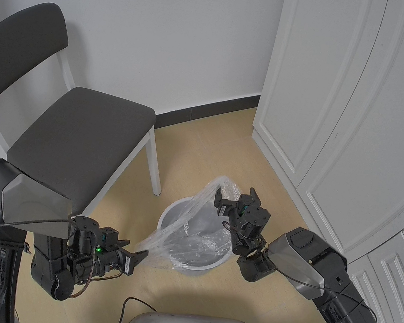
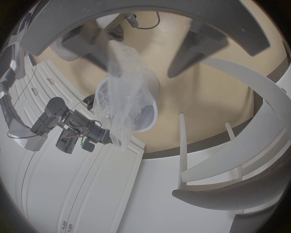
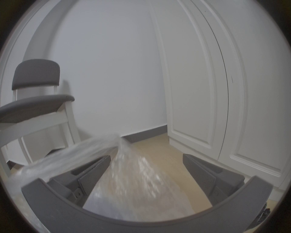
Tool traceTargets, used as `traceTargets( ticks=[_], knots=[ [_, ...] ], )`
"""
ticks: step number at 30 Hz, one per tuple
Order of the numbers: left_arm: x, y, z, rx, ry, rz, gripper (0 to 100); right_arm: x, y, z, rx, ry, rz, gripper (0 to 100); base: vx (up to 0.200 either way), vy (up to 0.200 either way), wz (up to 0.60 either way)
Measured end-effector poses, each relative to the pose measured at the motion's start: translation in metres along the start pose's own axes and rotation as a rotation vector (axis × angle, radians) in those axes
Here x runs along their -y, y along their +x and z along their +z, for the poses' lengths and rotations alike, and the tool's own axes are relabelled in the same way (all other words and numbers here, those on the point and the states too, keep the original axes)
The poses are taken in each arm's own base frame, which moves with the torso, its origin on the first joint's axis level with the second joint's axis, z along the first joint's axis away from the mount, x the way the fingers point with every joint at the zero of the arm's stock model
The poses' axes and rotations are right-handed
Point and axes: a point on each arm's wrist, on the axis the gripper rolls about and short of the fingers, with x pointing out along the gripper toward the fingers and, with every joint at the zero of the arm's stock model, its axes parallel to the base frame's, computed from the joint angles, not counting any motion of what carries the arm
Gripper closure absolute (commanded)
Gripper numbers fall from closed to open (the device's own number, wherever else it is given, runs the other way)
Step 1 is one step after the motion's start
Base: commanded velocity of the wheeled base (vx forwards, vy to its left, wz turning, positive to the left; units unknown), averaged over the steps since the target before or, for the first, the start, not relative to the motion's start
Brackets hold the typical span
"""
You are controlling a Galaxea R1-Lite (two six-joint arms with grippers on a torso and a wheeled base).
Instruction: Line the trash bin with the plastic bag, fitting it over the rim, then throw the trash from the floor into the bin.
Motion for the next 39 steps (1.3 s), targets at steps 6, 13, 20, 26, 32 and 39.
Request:
traceTargets(
  ticks=[6, 13, 20, 26, 32, 39],
  knots=[
    [0.009, -0.007, 0.004, 0.002, 0.016, -0.021, 0, 0.004, -0.025, -0.002, -0.095, -0.043, 0.062, 0, 0.0, 0.0, 0.0],
    [0.041, -0.029, 0.023, 0.058, 0.12, -0.088, 0, 0.005, -0.035, 0.012, -0.124, -0.082, 0.092, 0, 0.0, 0.0, 0.0],
    [0.084, -0.022, 0.046, 0.161, 0.256, -0.074, 0, 0.011, -0.05, 0.024, -0.21, -0.132, 0.104, 0, 0.0, 0.0, 0.0],
    [0.103, 0.007, 0.062, 0.139, 0.329, 0.017, 0, 0.017, -0.063, 0.034, -0.28, -0.187, 0.115, 0, 0.0, 0.0, 0.0],
    [0.113, 0.026, 0.063, 0.046, 0.388, 0.123, 0, 0.023, -0.07, 0.042, -0.317, -0.224, 0.118, 0, 0.0, 0.0, 0.0],
    [0.115, 0.046, 0.065, -0.039, 0.434, 0.278, 0, 0.029, -0.072, 0.044, -0.363, -0.255, 0.113, 0, 0.0, 0.0, 0.0]
  ],
)
